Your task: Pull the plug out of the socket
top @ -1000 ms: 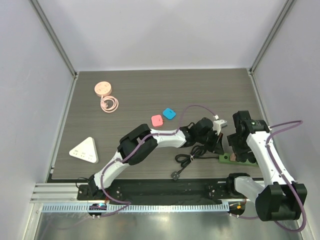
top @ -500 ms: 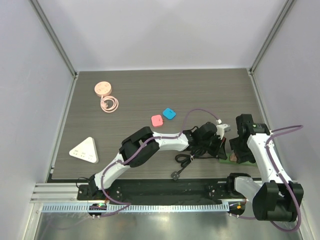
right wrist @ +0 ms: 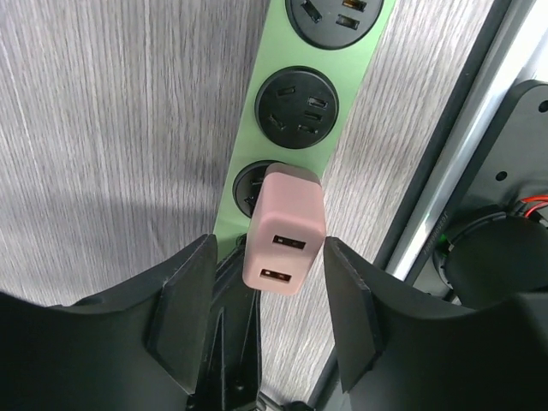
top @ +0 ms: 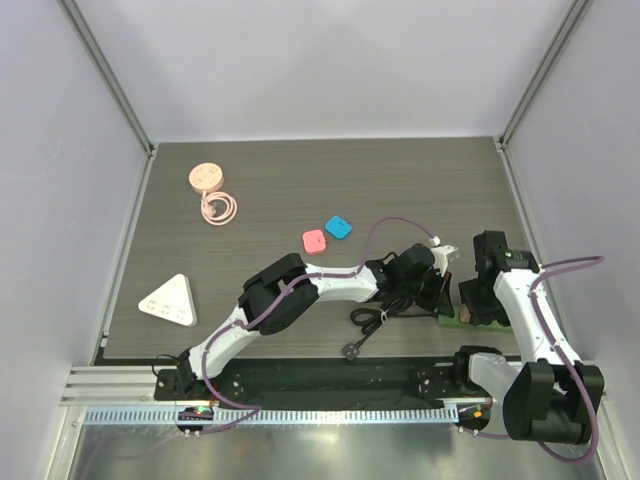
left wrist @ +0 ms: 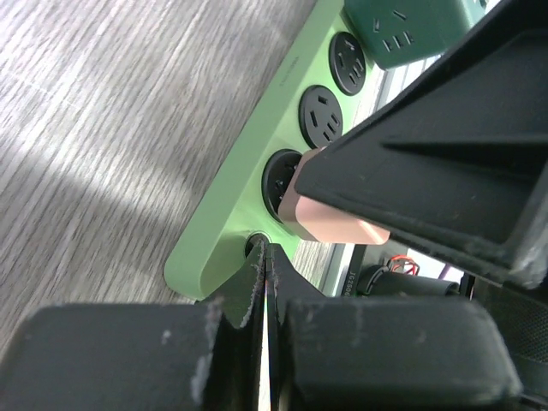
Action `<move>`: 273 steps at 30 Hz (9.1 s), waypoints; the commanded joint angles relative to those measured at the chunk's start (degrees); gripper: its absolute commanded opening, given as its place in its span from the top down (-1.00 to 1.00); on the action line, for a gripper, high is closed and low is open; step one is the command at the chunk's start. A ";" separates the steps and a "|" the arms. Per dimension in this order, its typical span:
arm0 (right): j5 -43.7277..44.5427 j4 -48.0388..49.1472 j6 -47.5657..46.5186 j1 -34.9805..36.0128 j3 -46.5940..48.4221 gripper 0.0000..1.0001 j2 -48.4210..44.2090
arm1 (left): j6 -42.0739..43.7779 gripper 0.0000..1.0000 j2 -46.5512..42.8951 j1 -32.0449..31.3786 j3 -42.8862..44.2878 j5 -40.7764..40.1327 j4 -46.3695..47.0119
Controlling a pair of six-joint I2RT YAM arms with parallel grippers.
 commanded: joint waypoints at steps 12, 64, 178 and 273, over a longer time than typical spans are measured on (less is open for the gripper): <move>-0.17 3.70 1.63 -0.37 -2.60 0.18 -0.13 | 1.64 1.00 2.07 -0.67 0.12 -7.84 -7.52; -6.94 3.79 1.45 -0.37 3.55 0.98 -6.55 | 8.94 1.00 16.04 -1.90 17.62 -14.35 -29.59; -7.37 4.31 -1.80 -0.54 -1.28 0.98 -8.31 | 14.74 1.00 4.35 -4.62 -6.90 -8.02 3.28; -7.65 65.16 -26.40 28.90 12.25 -0.32 30.46 | 8.67 0.01 -39.51 25.61 -54.98 -19.98 33.44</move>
